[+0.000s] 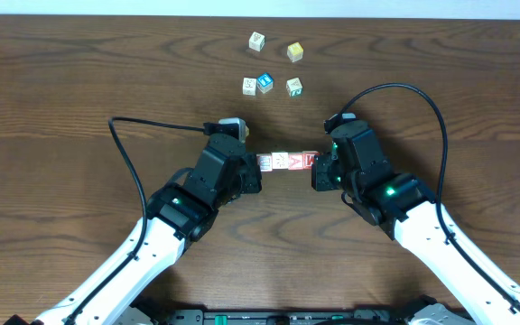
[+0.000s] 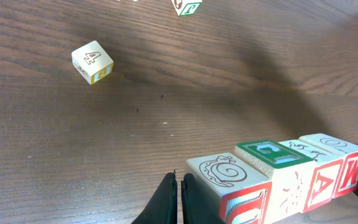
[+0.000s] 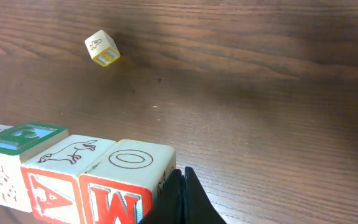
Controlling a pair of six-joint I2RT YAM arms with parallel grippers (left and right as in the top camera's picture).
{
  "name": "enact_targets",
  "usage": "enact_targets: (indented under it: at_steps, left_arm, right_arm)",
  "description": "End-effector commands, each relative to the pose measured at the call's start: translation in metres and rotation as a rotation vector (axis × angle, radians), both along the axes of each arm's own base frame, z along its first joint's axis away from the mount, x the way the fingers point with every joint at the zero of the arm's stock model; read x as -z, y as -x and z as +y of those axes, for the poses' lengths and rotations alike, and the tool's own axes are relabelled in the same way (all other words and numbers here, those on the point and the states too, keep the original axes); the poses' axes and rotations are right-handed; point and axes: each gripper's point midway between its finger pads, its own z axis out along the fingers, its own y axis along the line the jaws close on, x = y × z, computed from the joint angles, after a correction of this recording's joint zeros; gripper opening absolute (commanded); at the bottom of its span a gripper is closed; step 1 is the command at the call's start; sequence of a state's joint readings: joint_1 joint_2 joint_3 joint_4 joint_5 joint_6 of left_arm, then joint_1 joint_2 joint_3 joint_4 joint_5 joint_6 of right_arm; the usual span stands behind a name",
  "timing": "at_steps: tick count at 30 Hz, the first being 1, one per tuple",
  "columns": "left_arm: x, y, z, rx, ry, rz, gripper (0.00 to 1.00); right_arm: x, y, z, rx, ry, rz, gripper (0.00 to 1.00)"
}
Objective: Lift 4 blocks
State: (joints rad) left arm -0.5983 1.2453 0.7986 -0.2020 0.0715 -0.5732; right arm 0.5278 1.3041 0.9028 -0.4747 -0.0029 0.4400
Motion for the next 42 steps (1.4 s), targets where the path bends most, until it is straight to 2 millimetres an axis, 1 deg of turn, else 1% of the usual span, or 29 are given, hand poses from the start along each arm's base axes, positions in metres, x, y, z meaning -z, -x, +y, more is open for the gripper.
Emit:
enact_targets:
  at_steps: [1, 9, 42]
  left_arm:
    - [-0.0406, 0.0130, -0.0431, 0.164, 0.156, -0.023, 0.07]
    - [-0.0405, 0.0130, -0.0431, 0.164, 0.156, -0.023, 0.07]
    - [-0.0404, 0.0131, -0.0431, 0.164, 0.156, -0.023, 0.07]
  right_arm:
    - [-0.0317, 0.0264, 0.0600, -0.221, -0.200, 0.024, 0.01]
    - [-0.0306, 0.0294, 0.0644, -0.226, -0.172, 0.008, 0.01]
    - [-0.0318, 0.0263, 0.0635, -0.216, -0.168, -0.004, 0.01]
